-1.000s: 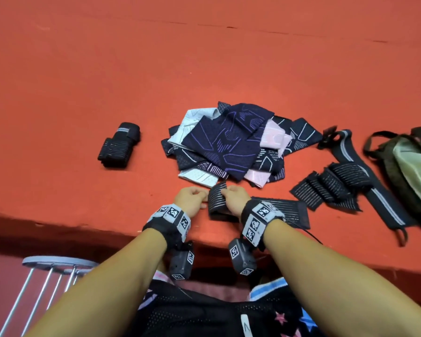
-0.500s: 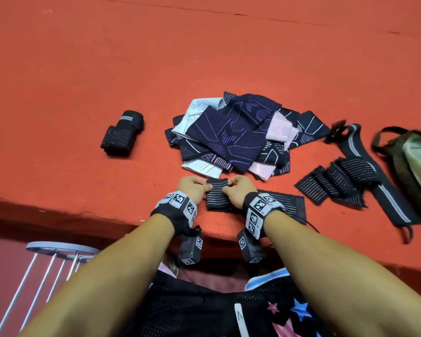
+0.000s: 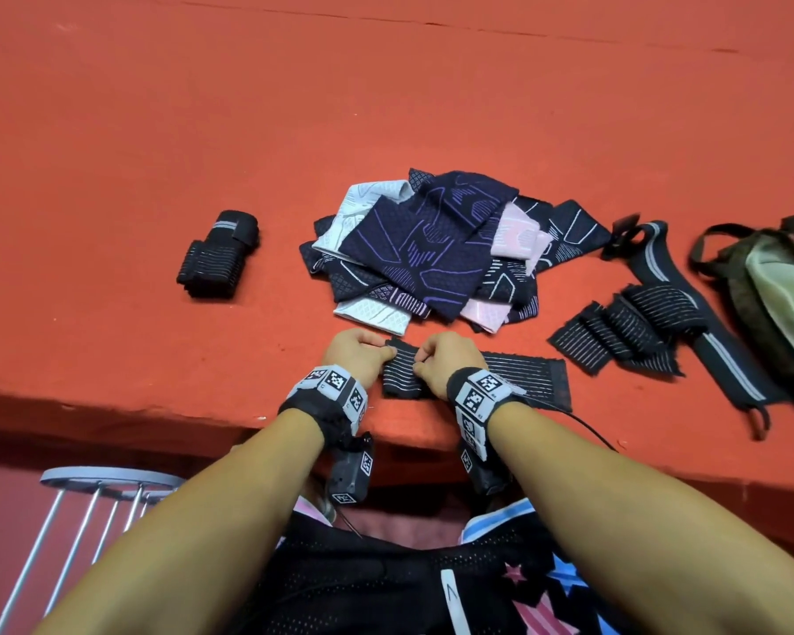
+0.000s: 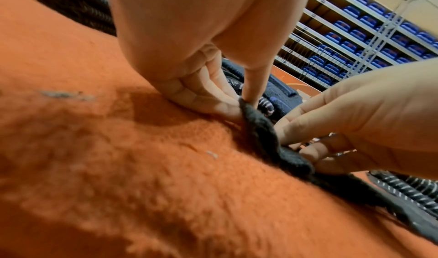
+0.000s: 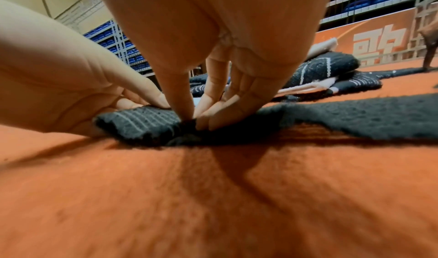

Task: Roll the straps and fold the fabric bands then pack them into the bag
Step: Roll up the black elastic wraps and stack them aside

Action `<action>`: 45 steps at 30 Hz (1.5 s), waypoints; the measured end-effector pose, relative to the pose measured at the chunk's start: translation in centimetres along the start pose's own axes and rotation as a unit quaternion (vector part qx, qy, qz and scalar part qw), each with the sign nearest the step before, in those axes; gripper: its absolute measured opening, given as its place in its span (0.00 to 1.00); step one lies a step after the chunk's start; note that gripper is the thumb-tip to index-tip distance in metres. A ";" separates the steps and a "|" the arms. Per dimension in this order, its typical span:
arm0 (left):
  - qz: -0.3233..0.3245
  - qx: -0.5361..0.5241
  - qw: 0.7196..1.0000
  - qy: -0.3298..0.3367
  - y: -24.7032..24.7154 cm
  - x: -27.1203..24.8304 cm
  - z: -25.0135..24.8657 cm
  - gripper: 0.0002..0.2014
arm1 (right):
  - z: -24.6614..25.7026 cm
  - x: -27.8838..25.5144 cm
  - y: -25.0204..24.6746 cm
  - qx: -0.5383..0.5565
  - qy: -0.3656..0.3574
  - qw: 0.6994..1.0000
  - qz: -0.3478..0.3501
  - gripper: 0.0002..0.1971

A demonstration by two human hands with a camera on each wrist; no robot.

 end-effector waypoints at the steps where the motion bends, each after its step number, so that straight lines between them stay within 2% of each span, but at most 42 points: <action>1: 0.002 -0.007 1.000 0.002 0.1 0.0 -0.2 0.08 | -0.1 0.0 -0.2 0.004 0.000 1.000 0.005 0.07; 3: 0.014 -0.024 1.000 0.006 0.5 -0.1 -1.1 0.08 | -0.1 0.2 -0.7 0.017 -0.010 0.999 0.031 0.11; 6: 0.023 -0.039 0.999 0.017 1.5 -0.1 -2.0 0.08 | 0.1 0.4 -1.2 0.056 -0.015 0.995 0.084 0.26; 7: 0.025 -0.045 0.998 0.020 1.8 -0.1 -2.2 0.09 | 0.0 0.4 -1.2 0.086 -0.004 0.991 0.102 0.28; 10: 0.039 -0.059 0.997 0.023 2.9 -0.4 -2.5 0.08 | -0.8 0.3 -1.1 0.198 0.041 0.970 0.138 0.25; 15: 0.088 -0.091 0.992 0.014 4.6 -1.3 -3.4 0.04 | -2.0 0.4 -2.1 0.257 0.057 0.956 0.129 0.18; 18: 0.103 -0.073 0.992 0.003 4.9 -1.8 -3.3 0.05 | -2.7 0.2 -2.1 0.221 0.019 0.967 0.123 0.15; 22: 0.065 0.000 0.998 -0.007 4.2 -1.4 -2.6 0.09 | -3.3 0.6 -2.9 0.110 -0.020 0.990 0.091 0.08; 24: 0.058 0.015 0.998 -0.015 4.5 -1.4 -1.9 0.10 | -3.4 0.7 -2.9 0.076 -0.027 0.994 0.078 0.04; 27: 0.041 0.003 0.999 -0.017 5.1 -1.9 -1.6 0.08 | -4.0 0.9 -3.0 0.021 -0.009 0.999 0.034 0.07; 28: 0.036 0.003 0.999 -0.017 5.1 -2.2 -1.7 0.07 | -4.3 1.0 -3.0 0.016 -0.002 1.000 0.018 0.07; 30: 0.037 0.013 0.999 -0.017 5.3 -2.1 -1.7 0.06 | -4.8 1.2 -2.8 0.019 0.009 1.000 -0.005 0.17; 32: 0.046 0.028 0.998 -0.017 5.5 -2.0 -1.7 0.06 | -5.0 1.2 -2.8 0.018 0.000 1.000 -0.017 0.21; 37: 0.055 0.050 0.997 -0.001 5.9 -1.7 -2.1 0.08 | -5.2 0.8 -3.4 0.004 0.004 0.999 -0.046 0.17; 43: 0.050 0.037 0.998 0.031 6.4 -2.2 -3.6 0.15 | -5.9 0.8 -3.4 0.034 0.029 0.999 -0.026 0.12; 45: 0.044 0.026 0.998 0.032 5.9 -2.0 -3.6 0.16 | -5.7 0.5 -3.5 0.053 0.022 0.998 -0.030 0.14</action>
Point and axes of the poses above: each hand's wrist, its own x-axis towards the middle knuckle, its own y-axis out of the palm, z = x × y, the point moved 6 cm from there along x, towards the middle knuckle, and after that the axes turned 7 degrees about y, right-handed, at the moved point
